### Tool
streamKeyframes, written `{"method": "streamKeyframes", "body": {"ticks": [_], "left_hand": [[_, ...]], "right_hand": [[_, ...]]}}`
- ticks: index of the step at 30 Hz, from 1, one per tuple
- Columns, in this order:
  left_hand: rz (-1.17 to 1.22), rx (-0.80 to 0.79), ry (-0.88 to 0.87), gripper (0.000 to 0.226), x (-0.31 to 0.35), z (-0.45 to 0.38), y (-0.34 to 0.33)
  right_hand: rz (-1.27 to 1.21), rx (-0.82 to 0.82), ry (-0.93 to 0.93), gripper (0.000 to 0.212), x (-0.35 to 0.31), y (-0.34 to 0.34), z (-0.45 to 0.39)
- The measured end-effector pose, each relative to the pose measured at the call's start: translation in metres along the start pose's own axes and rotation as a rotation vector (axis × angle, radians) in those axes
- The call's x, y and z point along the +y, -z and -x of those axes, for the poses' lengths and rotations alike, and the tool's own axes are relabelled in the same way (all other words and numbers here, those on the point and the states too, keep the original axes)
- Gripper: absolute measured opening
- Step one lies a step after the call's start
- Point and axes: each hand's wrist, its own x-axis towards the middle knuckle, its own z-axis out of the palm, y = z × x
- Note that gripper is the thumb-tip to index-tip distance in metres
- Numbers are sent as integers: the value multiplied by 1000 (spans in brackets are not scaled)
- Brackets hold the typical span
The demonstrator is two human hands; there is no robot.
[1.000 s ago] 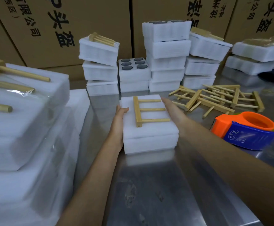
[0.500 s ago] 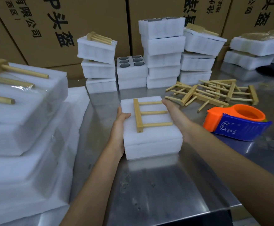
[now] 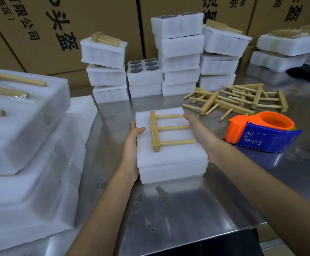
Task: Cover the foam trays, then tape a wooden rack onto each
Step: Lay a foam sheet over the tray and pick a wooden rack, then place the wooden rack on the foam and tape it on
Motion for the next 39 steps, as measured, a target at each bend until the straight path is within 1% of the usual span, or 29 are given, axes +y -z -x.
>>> {"method": "streamKeyframes", "body": {"ticks": [2, 3, 4, 5, 7, 8, 9, 10, 11, 12, 13, 14, 16, 18, 19, 21, 22, 23, 25, 27, 28, 29, 31, 32, 34, 36, 39], "left_hand": [[4, 26, -2, 71, -2, 1, -1], [2, 40, -4, 70, -3, 2, -2], [2, 51, -6, 69, -3, 3, -3], [2, 56, -8, 68, -3, 4, -4], [12, 36, -13, 59, -1, 5, -5], [16, 20, -10, 55, 0, 6, -5], [19, 11, -5, 53, 0, 7, -6], [20, 8, 3, 53, 0, 7, -5], [21, 8, 15, 55, 0, 7, -5], [21, 11, 28, 56, 1, 7, -6], [18, 20, 40, 58, 1, 8, -6], [12, 32, 45, 57, 2, 9, -7], [-6, 38, 26, 46, 4, 10, -8], [-65, 42, -15, 31, 7, 13, -9], [-113, 71, -46, 28, 9, 13, -9], [-274, 217, -146, 34, 18, 15, -10], [-378, 285, -227, 36, 23, 18, -12], [-479, 294, -323, 36, 28, 24, -15], [-641, 191, -481, 36, 38, 37, -29], [-732, 39, -568, 35, 43, 49, -54], [-749, -53, -566, 33, 44, 52, -69], [-751, -149, -524, 31, 44, 55, -84], [-726, -294, -365, 32, 43, 59, -109], [-699, -313, -309, 33, 42, 60, -116], [-650, -271, -280, 33, 43, 61, -122], [-605, -246, -267, 29, 43, 60, -121], [-588, -264, -251, 20, 44, 59, -118]], "right_hand": [[54, 42, 25, 51, -6, 0, 3], [86, 95, 74, 46, -9, 0, 6], [137, 183, 171, 40, -11, 2, 8], [217, 297, 321, 35, -12, 6, 12], [497, 601, 704, 33, -12, 22, 19], [705, 790, 848, 33, -12, 36, 21], [903, 1009, 905, 32, -12, 53, 22], [1036, 1202, 874, 33, -10, 73, 23], [1102, 1327, 784, 35, -8, 91, 24], [1121, 1386, 676, 42, -5, 105, 25], [1124, 1393, 596, 50, -2, 115, 25], [1134, 1379, 562, 57, 1, 121, 24], [1152, 1352, 594, 61, 4, 123, 24], [1115, 1340, 667, 59, 3, 122, 26], [1098, 1334, 694, 59, 1, 121, 28], [1080, 1326, 715, 61, -4, 125, 30], [1058, 1317, 718, 62, -9, 127, 32], [1025, 1306, 722, 62, -14, 126, 36], [945, 1283, 756, 58, -28, 120, 43], [885, 1252, 821, 56, -44, 106, 50], [853, 1228, 870, 56, -52, 97, 53], [820, 1194, 926, 56, -59, 87, 56], [767, 1101, 1028, 55, -69, 70, 61], [745, 1058, 1062, 54, -73, 63, 63], [710, 1003, 1089, 52, -75, 54, 66], [707, 999, 1069, 52, -75, 51, 68], [730, 997, 1010, 53, -68, 50, 69]]}}
